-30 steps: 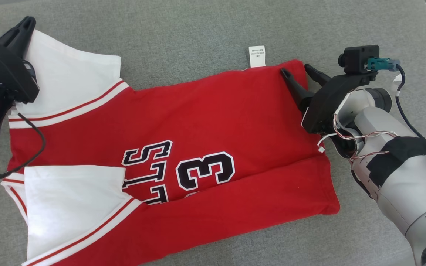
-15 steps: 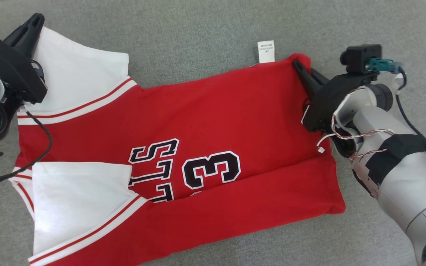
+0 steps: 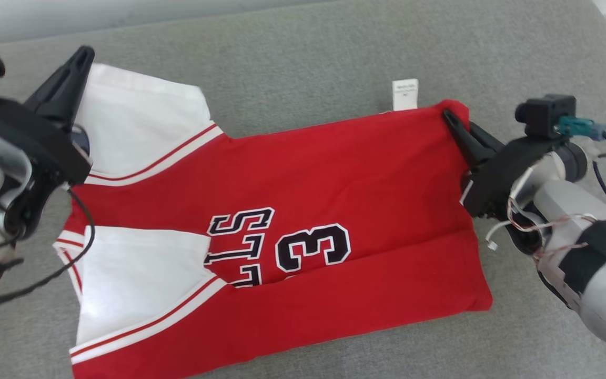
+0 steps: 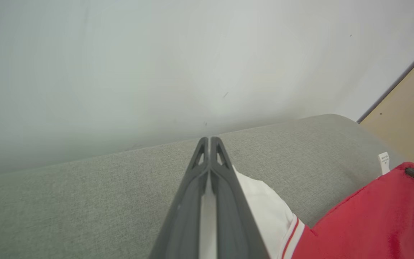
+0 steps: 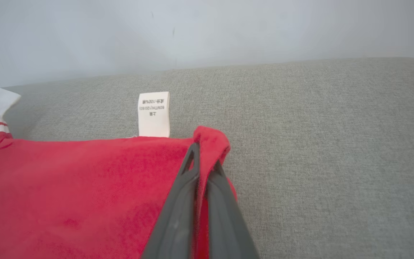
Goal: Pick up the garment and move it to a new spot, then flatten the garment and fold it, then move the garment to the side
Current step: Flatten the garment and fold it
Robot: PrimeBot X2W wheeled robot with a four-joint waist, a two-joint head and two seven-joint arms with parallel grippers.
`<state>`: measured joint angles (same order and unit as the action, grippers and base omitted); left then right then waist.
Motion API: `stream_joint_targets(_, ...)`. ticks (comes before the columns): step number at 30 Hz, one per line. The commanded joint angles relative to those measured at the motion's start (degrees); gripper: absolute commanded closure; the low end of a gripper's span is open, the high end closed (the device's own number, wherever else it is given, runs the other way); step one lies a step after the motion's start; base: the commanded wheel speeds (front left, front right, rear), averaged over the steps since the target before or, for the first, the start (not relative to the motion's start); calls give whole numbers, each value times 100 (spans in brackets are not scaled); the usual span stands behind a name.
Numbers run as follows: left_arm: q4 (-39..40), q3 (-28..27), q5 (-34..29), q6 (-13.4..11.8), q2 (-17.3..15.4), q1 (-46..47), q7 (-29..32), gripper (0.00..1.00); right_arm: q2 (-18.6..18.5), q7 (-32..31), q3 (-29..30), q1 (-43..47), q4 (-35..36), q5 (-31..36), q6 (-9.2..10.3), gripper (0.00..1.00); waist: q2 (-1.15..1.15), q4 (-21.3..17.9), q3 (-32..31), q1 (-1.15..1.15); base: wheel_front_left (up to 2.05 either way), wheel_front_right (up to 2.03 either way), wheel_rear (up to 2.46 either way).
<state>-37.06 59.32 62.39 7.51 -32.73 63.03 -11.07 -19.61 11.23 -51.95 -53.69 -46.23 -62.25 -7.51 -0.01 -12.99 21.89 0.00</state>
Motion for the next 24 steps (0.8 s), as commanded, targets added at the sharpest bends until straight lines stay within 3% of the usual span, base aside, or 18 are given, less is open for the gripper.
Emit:
stream_joint_targets(1,118,20,36,-7,-105,-117,-84,100,-118,60,-49,100,95,-54,4,100,1,102,-97,0,0,0,0)
stream_joint_targets(13,1985,60,-26,-7,-714,-1095,-416,100,-963,226,-446,702,940,-507,4,100,1,425,-361,0,0,0,0)
stream_joint_targets(24,2757,-575,-688,-140,-645,-2334,-418,100,-1524,331,-771,1057,1266,-743,4,100,1,739,-561,0,0,0,0)
